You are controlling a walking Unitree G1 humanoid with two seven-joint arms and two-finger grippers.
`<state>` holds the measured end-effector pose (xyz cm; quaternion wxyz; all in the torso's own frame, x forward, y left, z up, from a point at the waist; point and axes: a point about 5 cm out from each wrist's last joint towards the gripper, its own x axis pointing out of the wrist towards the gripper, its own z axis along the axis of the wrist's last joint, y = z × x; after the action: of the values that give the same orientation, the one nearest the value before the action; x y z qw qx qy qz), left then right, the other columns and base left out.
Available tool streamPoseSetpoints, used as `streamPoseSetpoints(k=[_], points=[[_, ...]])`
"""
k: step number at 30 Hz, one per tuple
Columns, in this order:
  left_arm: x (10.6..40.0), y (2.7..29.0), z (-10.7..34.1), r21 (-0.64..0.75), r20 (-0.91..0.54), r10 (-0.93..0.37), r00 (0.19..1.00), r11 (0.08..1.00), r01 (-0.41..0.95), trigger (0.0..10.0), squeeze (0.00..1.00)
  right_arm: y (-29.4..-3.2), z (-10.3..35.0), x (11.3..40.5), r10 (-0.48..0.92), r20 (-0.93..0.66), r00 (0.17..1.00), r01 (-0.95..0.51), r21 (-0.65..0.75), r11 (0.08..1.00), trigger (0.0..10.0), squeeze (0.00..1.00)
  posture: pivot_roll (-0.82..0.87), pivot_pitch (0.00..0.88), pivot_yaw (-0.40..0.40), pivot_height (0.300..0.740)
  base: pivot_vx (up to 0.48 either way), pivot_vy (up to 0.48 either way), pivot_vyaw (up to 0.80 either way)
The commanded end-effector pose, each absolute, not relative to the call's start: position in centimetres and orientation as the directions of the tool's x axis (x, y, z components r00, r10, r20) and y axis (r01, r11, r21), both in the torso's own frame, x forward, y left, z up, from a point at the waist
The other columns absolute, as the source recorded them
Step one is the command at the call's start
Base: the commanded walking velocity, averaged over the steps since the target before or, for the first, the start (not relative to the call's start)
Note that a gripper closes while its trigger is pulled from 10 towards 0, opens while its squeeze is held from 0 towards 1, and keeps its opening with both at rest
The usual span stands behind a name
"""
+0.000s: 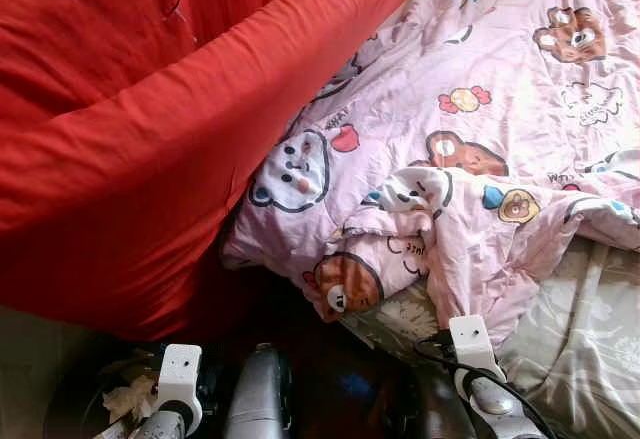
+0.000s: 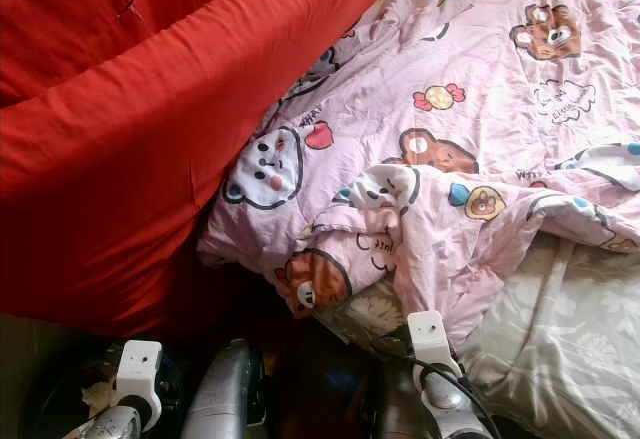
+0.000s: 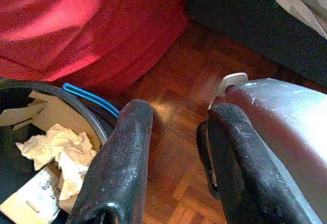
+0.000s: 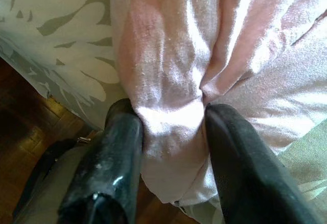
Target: Clean up the room
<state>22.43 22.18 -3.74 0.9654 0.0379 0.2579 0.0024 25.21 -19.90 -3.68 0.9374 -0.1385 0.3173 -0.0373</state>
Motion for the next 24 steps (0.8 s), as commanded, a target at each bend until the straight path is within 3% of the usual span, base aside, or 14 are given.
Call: streamPoseSetpoints(k=[1, 14, 24], points=[[21.2, 22.7, -4.6, 0.072, -0.542, 0.046, 0.839, 0.997, -0.008, 10.0, 0.0, -19.4, -4.6, 24.1, -0.143, -0.626, 0.767, -0.042, -0.27, 0.962, 0.0, 0.0, 0.08, 0.298, 0.071, 0.636, 0.0, 0.0, 0.0], [21.1, 23.3, -5.0, 0.092, -0.59, 0.092, 0.802, 0.995, -0.047, 10.0, 0.0, -19.4, -3.7, 25.4, -0.144, -0.597, 0.789, -0.026, -0.267, 0.963, 0.0, 0.0, 0.07, 0.233, 0.063, 0.636, 0.0, 0.0, 0.0], [22.5, 22.1, -4.7, 0.077, -0.603, 0.085, 0.793, 0.996, -0.049, 10.0, 0.0, -20.0, -2.9, 26.1, -0.192, -0.547, 0.815, 0.091, -0.206, 0.974, 0.0, 0.0, 0.02, 0.144, 0.047, 0.636, 0.0, 0.0, 0.0]])
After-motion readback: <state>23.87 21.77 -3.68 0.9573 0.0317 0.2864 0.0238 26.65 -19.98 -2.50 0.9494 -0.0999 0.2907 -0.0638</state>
